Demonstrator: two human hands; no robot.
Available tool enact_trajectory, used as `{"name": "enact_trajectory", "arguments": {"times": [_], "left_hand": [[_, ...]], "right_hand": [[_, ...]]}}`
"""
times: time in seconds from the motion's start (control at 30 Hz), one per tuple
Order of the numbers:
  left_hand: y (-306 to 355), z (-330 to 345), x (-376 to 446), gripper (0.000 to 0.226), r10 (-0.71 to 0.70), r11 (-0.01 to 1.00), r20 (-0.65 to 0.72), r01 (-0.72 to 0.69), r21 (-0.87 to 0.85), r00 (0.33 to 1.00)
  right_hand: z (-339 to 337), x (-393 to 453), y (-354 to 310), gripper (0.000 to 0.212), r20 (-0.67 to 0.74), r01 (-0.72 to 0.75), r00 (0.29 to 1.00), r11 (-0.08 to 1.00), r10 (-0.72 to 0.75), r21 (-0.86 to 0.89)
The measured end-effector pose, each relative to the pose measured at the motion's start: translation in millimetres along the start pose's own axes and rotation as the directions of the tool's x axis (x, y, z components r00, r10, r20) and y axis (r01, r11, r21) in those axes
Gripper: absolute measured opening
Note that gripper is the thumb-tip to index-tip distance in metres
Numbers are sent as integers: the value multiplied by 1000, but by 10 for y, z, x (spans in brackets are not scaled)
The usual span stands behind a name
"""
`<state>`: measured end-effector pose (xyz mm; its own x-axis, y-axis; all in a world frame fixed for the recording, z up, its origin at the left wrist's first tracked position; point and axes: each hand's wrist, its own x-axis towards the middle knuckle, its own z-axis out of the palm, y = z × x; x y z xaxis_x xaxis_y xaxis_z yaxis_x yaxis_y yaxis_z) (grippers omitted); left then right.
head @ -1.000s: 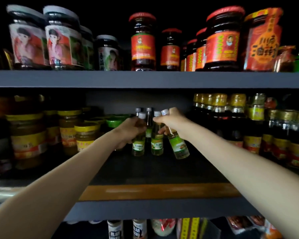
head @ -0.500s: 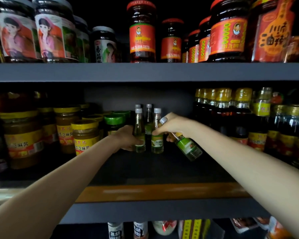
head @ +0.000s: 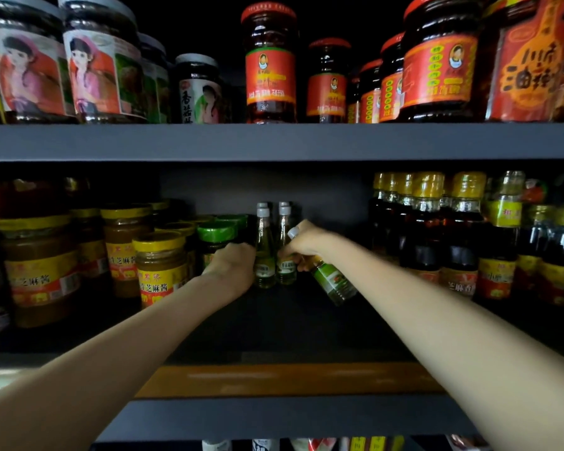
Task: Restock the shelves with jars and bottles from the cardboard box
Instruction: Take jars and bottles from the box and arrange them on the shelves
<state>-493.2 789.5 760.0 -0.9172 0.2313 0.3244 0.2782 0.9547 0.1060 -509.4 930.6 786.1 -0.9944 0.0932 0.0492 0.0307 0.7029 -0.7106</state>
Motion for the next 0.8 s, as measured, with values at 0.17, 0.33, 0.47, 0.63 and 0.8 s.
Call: {"name": "enact_trajectory", "arguments": {"times": [0.17, 0.33, 0.47, 0.63, 0.8], "left_hand": [[-50, 47, -131, 44, 284, 956, 98, -290, 51, 954], [-31, 108, 12, 41, 361, 930, 247, -368, -19, 899], [-26, 115, 144, 38, 345, 929, 276, -369, 37, 897], [-28, 170, 228, 37, 319, 935, 276, -349, 64, 907], [-43, 202, 246, 40, 319, 935, 274, -349, 67, 907]], "right_hand": [[-46, -29, 63, 35, 75, -36, 996, 996, 42, -80], [2, 8, 96, 65, 78, -45, 995, 986, 58, -159], [63, 160, 92, 57, 76, -50, 995, 984, 64, -173], [92, 252, 76, 50, 42, -65, 996, 981, 74, -183], [103, 255, 70, 56, 14, -76, 997, 977, 80, -197]]}}
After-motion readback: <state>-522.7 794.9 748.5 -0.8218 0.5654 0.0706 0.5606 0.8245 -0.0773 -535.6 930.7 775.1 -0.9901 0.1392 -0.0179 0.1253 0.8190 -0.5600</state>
